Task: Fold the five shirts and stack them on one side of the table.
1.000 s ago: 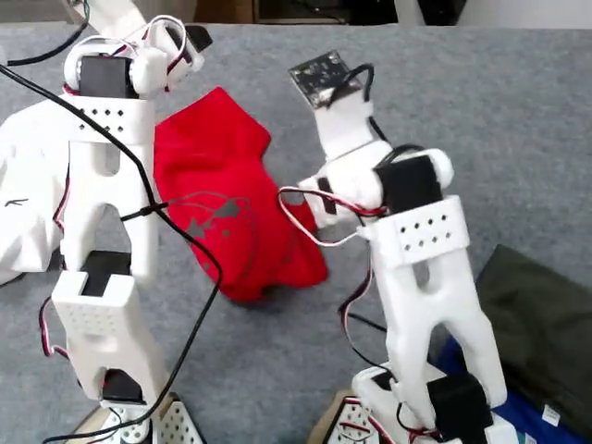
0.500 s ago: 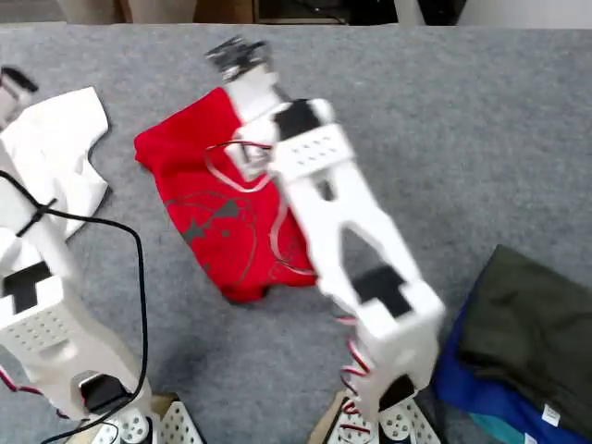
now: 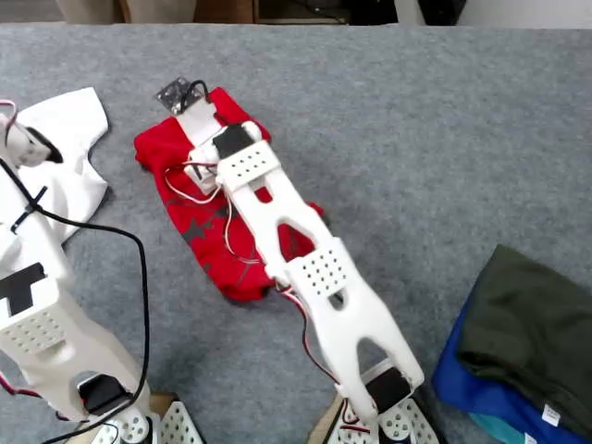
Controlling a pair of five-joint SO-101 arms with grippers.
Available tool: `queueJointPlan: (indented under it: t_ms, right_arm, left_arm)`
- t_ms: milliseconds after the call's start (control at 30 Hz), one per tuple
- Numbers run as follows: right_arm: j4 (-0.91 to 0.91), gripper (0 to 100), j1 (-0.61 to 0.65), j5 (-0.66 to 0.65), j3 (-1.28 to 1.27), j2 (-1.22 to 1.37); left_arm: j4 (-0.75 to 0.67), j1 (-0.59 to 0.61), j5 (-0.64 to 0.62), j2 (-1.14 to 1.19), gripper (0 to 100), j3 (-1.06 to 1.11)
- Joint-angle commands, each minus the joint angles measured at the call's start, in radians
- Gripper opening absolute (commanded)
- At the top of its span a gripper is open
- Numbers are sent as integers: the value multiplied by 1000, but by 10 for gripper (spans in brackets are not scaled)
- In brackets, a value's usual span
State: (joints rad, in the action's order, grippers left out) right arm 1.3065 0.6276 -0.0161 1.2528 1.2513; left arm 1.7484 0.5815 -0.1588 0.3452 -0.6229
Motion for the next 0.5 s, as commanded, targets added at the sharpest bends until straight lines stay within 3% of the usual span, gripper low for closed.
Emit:
queueJointPlan:
  t_ms: [0, 100, 200, 467]
  right_arm:
    - [52, 202, -61, 6, 179, 76]
    - [89, 147, -107, 2, 231, 97]
    - [94, 3, -156, 0, 216, 93]
    - [227, 5, -349, 0, 271, 82]
  left_arm:
    - [12, -15, 18, -143, 236, 109]
    - [9, -61, 26, -269, 236, 238]
    - [-18, -106, 25, -395, 236, 376]
    - [-290, -121, 25, -627, 236, 787]
